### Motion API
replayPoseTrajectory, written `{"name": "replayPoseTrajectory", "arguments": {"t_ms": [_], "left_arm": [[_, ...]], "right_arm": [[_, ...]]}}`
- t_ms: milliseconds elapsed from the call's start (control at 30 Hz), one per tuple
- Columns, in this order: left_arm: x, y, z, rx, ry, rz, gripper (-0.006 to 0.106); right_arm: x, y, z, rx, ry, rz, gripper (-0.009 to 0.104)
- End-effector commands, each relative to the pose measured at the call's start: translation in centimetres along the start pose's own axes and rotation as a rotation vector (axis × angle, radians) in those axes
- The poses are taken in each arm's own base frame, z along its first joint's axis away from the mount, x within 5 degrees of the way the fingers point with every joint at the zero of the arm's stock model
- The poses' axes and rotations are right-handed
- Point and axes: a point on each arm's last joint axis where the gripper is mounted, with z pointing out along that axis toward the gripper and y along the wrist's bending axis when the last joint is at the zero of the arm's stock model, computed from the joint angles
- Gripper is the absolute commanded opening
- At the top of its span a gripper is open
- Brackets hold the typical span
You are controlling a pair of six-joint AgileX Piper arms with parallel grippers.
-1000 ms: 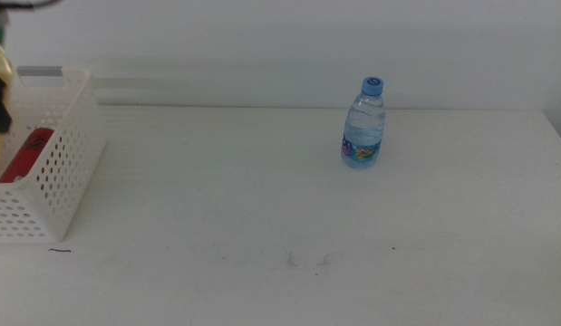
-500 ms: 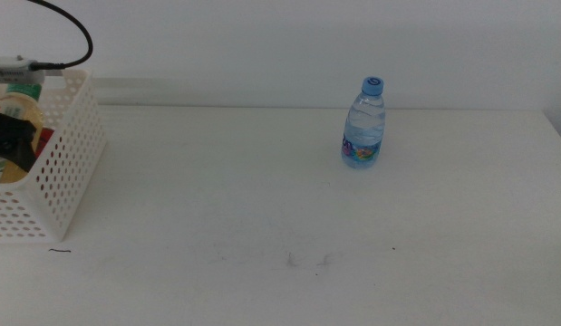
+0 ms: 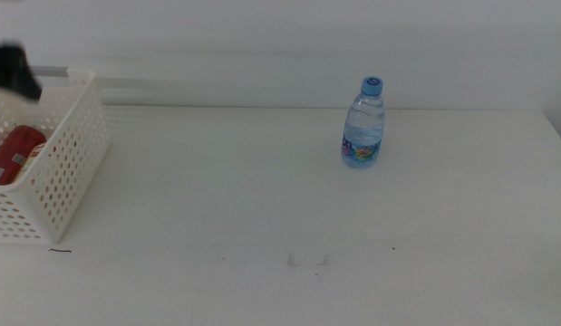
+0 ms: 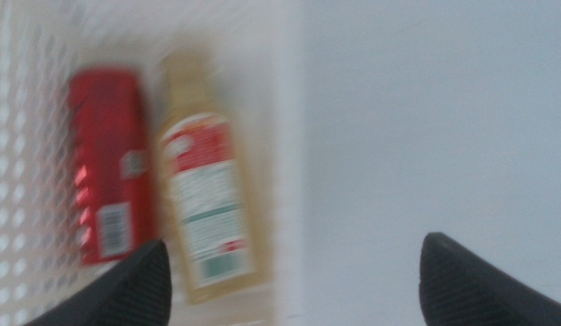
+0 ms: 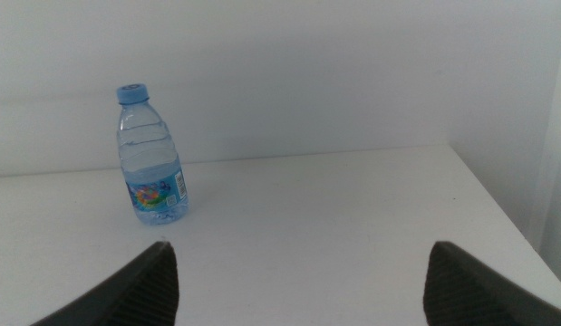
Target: Use arms to grab the bottles and put them into the dustbin to the left of the table.
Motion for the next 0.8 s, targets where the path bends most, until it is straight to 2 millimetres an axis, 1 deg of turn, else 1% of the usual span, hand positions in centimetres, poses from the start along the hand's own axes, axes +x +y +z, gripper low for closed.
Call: {"name": "replayPoseTrajectory", "arguments": {"t_ms": [0, 67, 133, 233, 300, 333, 433, 667, 767], "left_arm": [[0.3, -3.6, -5.4, 0.057, -0.101, 0.034, 0.094], [1.1, -6.2, -9.8, 0.083, -0.224, 0.085, 0.094], [2.4, -9.3, -14.0, 0.144, -0.357, 0.171, 0.094], [4.7, -13.0, -18.7, 0.259, -0.507, 0.256, 0.094], [6.0, -14.6, -20.5, 0.308, -0.551, 0.281, 0.094], [6.6, -15.2, -21.2, 0.322, -0.566, 0.289, 0.094], [7.5, -15.9, -22.2, 0.335, -0.591, 0.322, 0.094], [8.4, -16.1, -23.2, 0.331, -0.622, 0.337, 0.094], [8.4, -16.4, -23.4, 0.367, -0.629, 0.331, 0.094]], "right_arm": [[0.0, 0.0, 0.0, 0.005, -0.01, -0.009, 0.083], [0.0, 0.0, 0.0, 0.005, -0.01, -0.009, 0.083], [0.0, 0.0, 0.0, 0.005, -0.01, -0.009, 0.083], [0.0, 0.0, 0.0, 0.005, -0.01, -0.009, 0.083], [0.0, 0.0, 0.0, 0.005, -0.01, -0.009, 0.083], [0.0, 0.0, 0.0, 0.005, -0.01, -0.009, 0.083], [0.0, 0.0, 0.0, 0.005, -0.01, -0.009, 0.083], [0.0, 0.0, 0.0, 0.005, -0.01, -0.009, 0.083], [0.0, 0.0, 0.0, 0.005, -0.01, -0.009, 0.083]]}}
